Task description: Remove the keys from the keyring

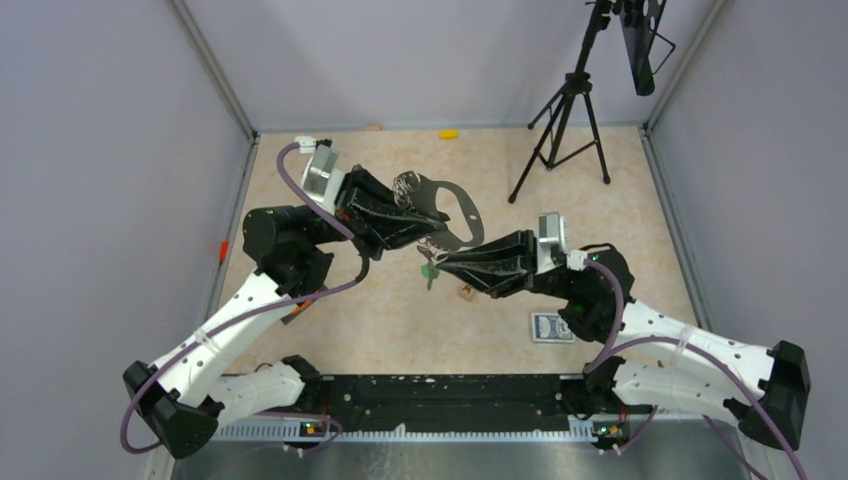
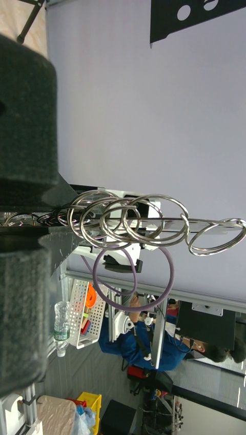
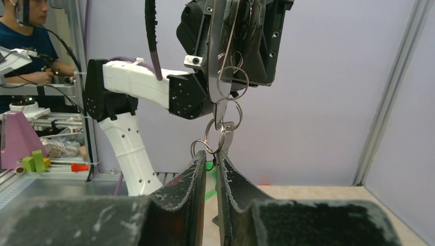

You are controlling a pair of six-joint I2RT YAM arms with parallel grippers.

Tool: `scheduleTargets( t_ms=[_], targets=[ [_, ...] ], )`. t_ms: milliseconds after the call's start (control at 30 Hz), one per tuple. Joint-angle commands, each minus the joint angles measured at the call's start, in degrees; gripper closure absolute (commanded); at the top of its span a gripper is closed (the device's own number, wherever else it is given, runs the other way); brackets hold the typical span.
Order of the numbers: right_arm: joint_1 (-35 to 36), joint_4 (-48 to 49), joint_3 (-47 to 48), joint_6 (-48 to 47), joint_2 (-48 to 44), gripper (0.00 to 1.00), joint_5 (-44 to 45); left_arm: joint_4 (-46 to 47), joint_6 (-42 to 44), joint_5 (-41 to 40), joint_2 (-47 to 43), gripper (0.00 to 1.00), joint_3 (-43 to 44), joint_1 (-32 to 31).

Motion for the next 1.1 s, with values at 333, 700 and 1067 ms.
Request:
scheduleTargets(
  t_ms=[333,700,1067],
  targets=[
    [-0.2,7.1,-0.8,4.2,1.5,0.96,-1.3,3.6,-0.4,-1.8,-0.9,1.00,0.0,-0.1],
    [-0.1,6.6,-2.4,3.7,0.7,1.00,-1.1,4.1,0.2,-3.2,-2.1,1.00,-0.6,-0.1],
    [-0.1,3.4,-3.6,1.3,-2.2,1.00,1.5,4.5,0.5,-2.9,-3.3,1.00,-1.3,-0.1]
  ],
)
